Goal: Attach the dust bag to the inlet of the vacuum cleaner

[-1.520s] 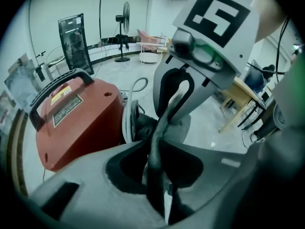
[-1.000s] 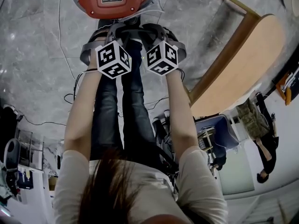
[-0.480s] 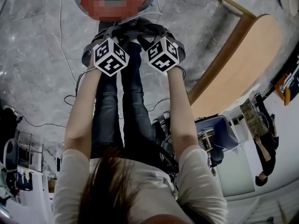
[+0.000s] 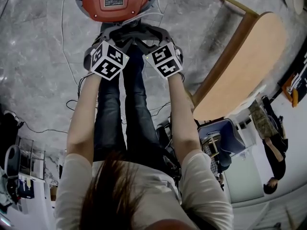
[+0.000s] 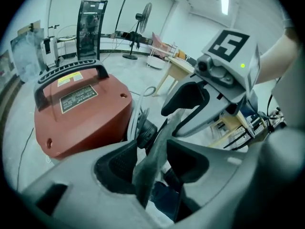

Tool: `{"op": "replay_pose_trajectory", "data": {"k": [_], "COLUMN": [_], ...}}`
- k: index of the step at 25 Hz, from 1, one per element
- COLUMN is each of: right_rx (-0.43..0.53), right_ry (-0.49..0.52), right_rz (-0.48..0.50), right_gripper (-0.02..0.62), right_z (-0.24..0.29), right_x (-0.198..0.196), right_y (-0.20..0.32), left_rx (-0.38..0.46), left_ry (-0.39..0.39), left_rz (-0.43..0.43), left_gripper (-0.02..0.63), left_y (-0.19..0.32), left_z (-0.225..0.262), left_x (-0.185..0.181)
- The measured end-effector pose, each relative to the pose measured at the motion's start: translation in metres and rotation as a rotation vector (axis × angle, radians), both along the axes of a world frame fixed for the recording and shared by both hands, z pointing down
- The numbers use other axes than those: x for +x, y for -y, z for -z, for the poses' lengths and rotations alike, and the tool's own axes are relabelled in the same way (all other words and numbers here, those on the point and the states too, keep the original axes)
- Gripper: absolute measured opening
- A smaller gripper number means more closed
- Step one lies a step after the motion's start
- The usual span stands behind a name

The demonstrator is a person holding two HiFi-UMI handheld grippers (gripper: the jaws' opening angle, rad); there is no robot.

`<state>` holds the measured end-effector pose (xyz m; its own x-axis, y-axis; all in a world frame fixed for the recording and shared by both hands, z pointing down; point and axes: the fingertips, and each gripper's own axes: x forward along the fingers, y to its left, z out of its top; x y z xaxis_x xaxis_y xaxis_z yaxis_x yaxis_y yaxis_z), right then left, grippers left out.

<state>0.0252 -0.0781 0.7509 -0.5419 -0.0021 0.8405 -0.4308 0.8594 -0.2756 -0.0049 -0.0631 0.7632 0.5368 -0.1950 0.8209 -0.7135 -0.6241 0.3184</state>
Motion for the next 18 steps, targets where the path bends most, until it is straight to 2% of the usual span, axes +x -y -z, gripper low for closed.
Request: {"op": "replay_pose_trajectory", "data": {"k": [5, 9, 13, 15, 18], "right_rx": [0.005, -0.006, 0.036, 0.067, 0.104], "right_ry": [0.089, 0.154, 0.157, 0.151, 0.152], "right_rz": [-0.2, -0.343, -0.374, -0.379, -0.403], "right_gripper": [0.176, 0.132, 0.046, 0.003, 0.002], "right_z": [0.019, 0.038, 0.055, 0.065, 0.078], "right_x": [0.004, 0.001, -0.001, 0.0, 0.0], "right_y": [0.012, 0.025, 0.032, 0.031, 0.036], "left_rx": [0.056, 0.117, 0.177, 0.202, 0.233], "left_ry": [-0.029, -0.042, -0.052, -0.05, -0.053], "left_rz": [0.075, 0.161, 0.236, 0.273, 0.301], "left_gripper": [0.196, 0.15, 0.095, 0.048, 0.018], "left_y": [0.009, 0.022, 0.036, 0.039, 0.045], "left_z": [0.02, 0.044, 0.067, 0.078, 0.091], "left_x": [0.004, -0.002, -0.008, -0.012, -0.014]}}
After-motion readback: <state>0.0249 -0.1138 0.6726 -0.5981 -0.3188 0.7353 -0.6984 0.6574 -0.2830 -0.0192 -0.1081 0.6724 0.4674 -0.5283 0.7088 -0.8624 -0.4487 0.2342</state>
